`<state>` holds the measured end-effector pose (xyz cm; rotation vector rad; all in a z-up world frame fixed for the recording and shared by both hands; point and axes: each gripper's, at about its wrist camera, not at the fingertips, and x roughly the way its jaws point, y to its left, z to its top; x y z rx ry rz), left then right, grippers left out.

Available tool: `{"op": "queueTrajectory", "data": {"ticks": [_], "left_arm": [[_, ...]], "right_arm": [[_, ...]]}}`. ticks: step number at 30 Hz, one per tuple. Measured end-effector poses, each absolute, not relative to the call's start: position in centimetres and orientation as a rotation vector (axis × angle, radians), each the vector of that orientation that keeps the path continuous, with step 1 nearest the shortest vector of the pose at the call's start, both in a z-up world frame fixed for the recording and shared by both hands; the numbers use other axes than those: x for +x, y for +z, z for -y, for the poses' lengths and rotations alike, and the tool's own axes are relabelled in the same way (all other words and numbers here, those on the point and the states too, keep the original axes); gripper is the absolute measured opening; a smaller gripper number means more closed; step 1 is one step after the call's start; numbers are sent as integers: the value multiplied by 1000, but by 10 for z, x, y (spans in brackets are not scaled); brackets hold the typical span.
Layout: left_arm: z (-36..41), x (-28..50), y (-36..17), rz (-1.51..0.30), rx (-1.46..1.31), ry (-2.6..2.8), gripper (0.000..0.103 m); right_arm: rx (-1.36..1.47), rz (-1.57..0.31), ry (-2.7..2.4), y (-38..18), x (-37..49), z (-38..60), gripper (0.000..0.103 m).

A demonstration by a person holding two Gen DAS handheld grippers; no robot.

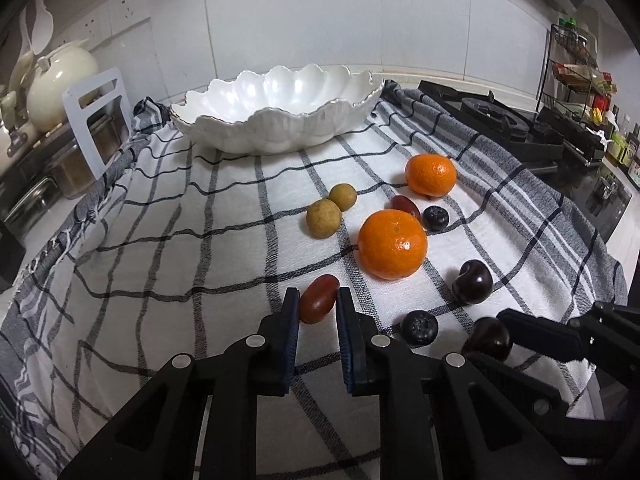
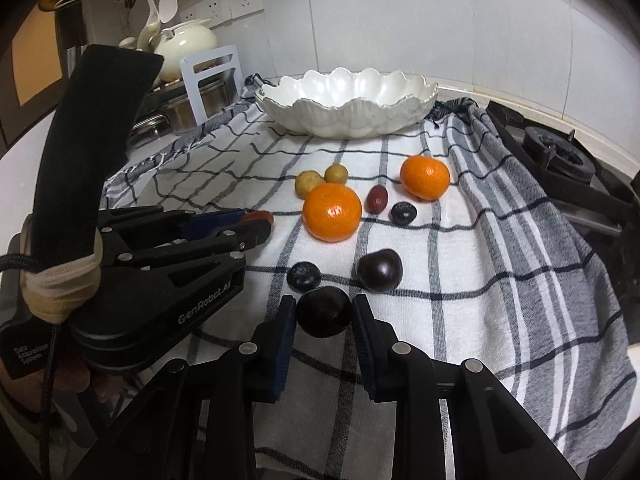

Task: Organize fruits
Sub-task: 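Grasp the red date with the left gripper while the right gripper grasps a dark plum, then lift and carry the red date and dark plum over the white bowl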

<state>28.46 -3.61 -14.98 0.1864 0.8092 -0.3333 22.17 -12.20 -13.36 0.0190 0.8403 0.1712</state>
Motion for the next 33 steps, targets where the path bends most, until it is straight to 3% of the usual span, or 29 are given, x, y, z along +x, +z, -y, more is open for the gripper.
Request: {"op": "queueTrajectory", "data": {"ticks": [33], "left_arm": [[30, 284, -47, -616, 62, -153, 19]], "right_arm": [[-3, -588, 255, -42, 266, 154, 30]]}}
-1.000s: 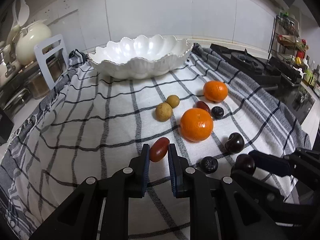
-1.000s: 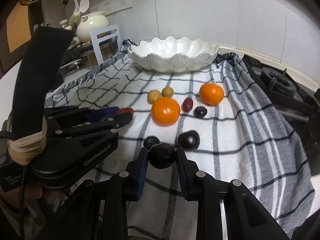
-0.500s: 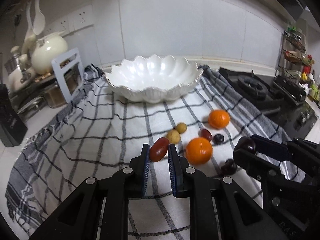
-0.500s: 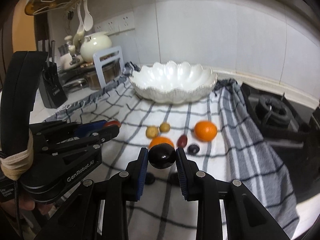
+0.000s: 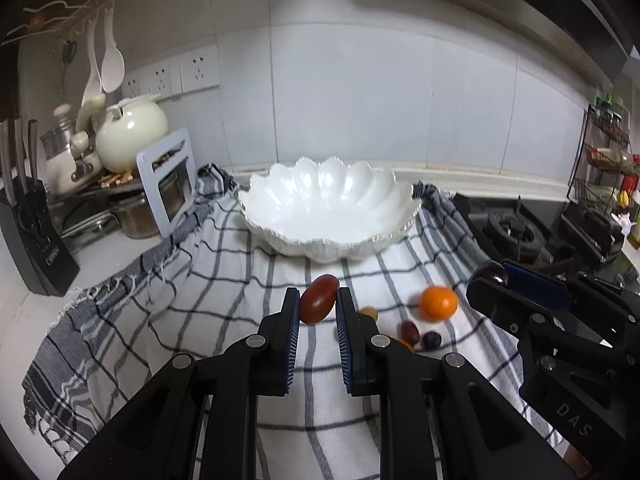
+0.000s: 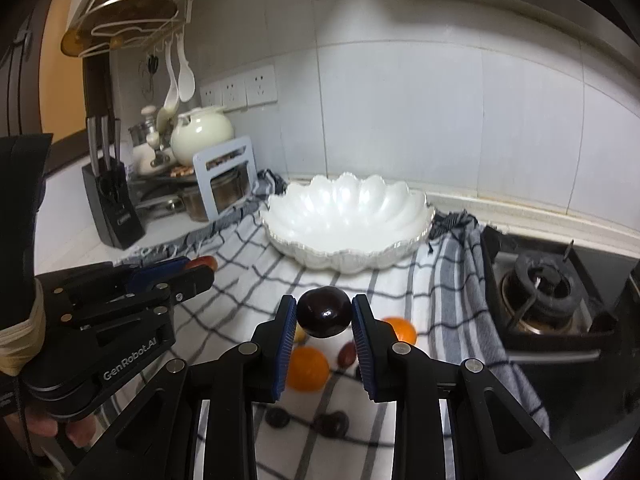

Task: Organize fruits
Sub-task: 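Lift and carry the red date and dark plum over the white bowl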

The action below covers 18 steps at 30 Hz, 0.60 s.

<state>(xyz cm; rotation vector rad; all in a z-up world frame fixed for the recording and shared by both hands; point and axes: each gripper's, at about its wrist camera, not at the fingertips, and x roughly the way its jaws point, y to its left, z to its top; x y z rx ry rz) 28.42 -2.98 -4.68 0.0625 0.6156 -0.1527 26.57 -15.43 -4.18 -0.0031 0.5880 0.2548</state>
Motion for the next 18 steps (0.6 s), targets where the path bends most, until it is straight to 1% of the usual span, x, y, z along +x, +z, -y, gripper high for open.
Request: {"op": "queueTrajectory", "data": {"ticks": [7, 18], "left_arm": [[30, 293, -25, -563, 59, -141, 19], [35, 328, -3, -495, 84, -121, 19]], "right_arm": [[-2, -524, 242, -24, 280, 159, 30], [-2, -499, 219, -9, 329, 168, 30]]}}
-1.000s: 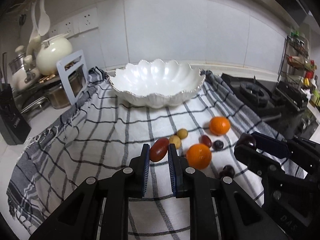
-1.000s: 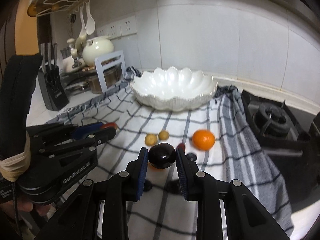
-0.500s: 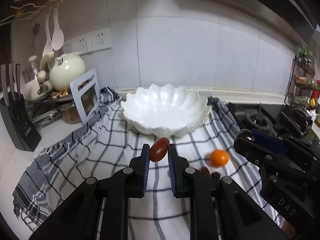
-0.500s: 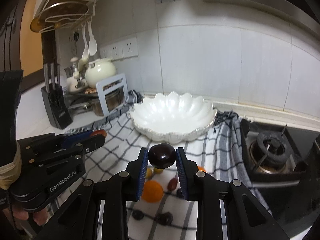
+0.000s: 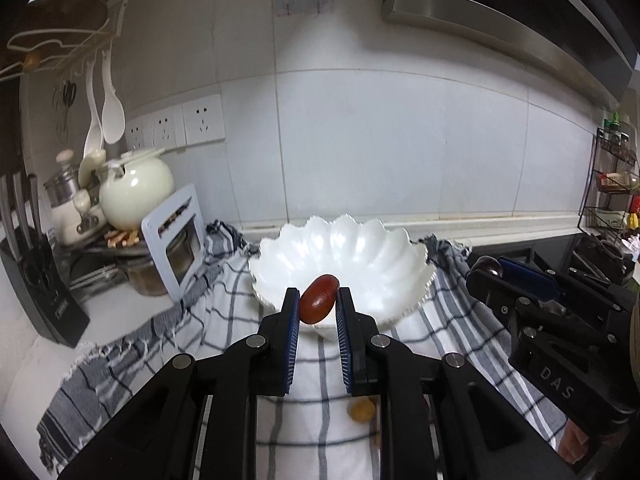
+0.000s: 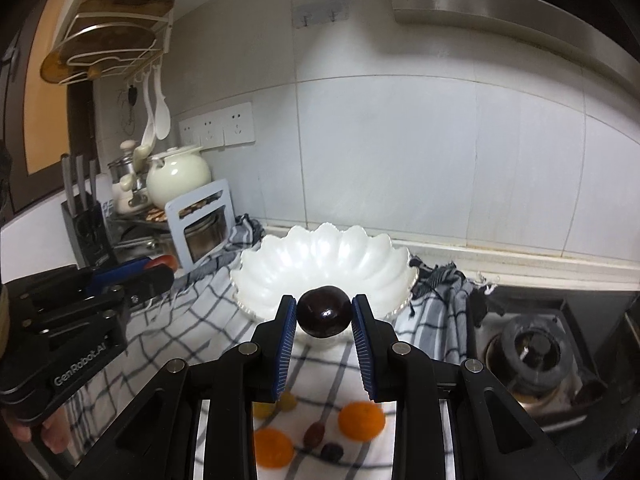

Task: Organize fruits
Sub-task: 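Lift and carry the red date and dark plum over the white bowl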

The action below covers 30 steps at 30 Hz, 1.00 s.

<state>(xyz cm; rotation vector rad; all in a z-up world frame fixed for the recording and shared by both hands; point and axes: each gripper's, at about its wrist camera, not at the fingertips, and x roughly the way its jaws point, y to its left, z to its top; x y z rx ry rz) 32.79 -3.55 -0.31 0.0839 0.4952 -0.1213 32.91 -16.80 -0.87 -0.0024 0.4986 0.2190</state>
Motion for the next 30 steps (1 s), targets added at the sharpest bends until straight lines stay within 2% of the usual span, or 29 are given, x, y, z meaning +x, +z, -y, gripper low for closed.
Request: {"op": "queueTrajectory", "data": {"ticks": [12, 21, 30], "left_arm": [[31, 394, 11, -520, 51, -131, 19], [26, 463, 7, -612, 39, -127, 19], [39, 524, -19, -742, 43, -123, 19]], "right_arm": [[-18, -515, 226, 3, 406, 166, 30], [-25, -606, 251, -4, 474, 161, 30], [-19, -752, 250, -33, 539, 162, 30]]}}
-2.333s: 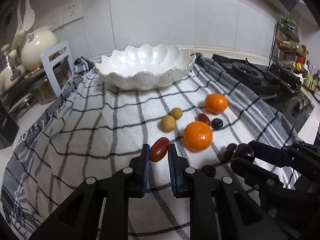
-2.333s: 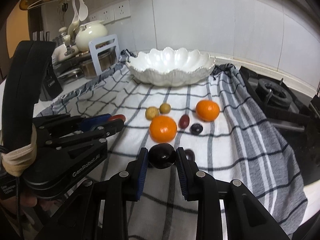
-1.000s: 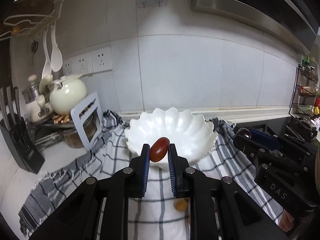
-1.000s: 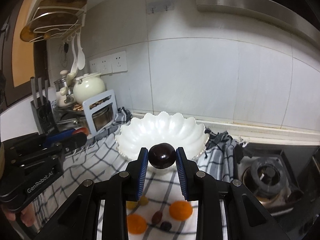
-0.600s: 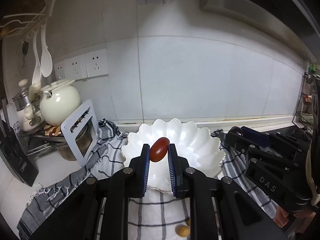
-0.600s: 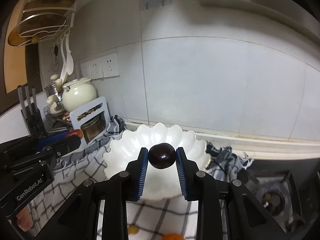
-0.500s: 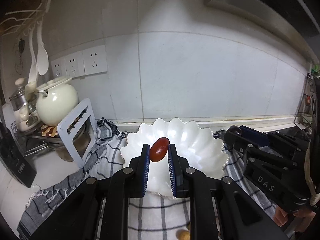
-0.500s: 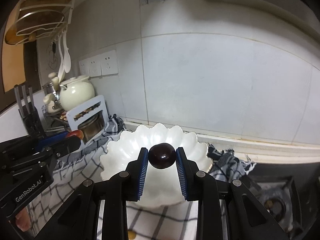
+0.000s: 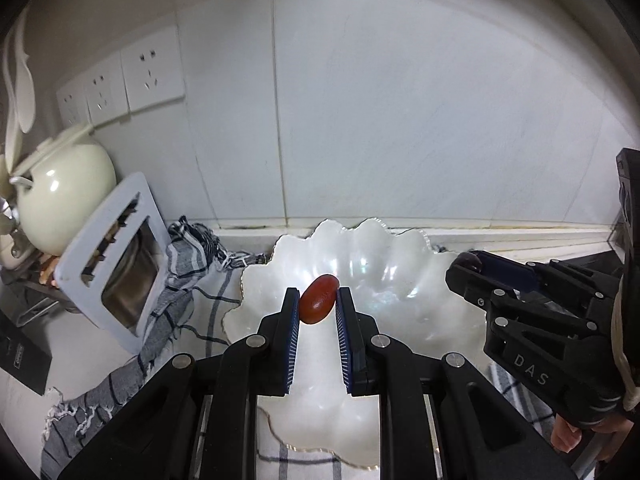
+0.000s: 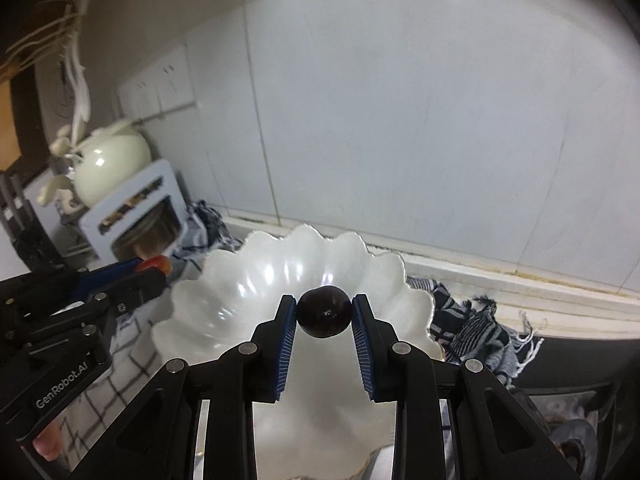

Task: Organize fruits
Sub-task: 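Lift and carry the red date and dark plum over the white bowl, then open the left gripper dropping the date while the right gripper drops the plum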

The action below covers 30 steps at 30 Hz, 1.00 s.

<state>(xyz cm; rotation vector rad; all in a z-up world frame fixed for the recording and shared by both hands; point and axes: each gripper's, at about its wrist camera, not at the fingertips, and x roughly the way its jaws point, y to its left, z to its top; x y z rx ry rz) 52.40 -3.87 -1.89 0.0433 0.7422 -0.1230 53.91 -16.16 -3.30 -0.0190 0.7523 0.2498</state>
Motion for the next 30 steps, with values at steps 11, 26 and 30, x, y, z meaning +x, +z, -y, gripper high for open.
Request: {"op": "queueTrajectory", "data": {"ticks": [11, 26, 30], "left_arm": [[38, 573, -54, -900, 16, -112, 20], [36, 567, -50, -918, 21, -64, 66], [39, 547, -34, -858, 48, -59, 72]], "right_arm": [[-31, -893, 249, -66, 584, 157, 30], [-13, -903, 182, -63, 578, 170, 43], [-30, -874, 190, -55, 562, 171, 43]]}}
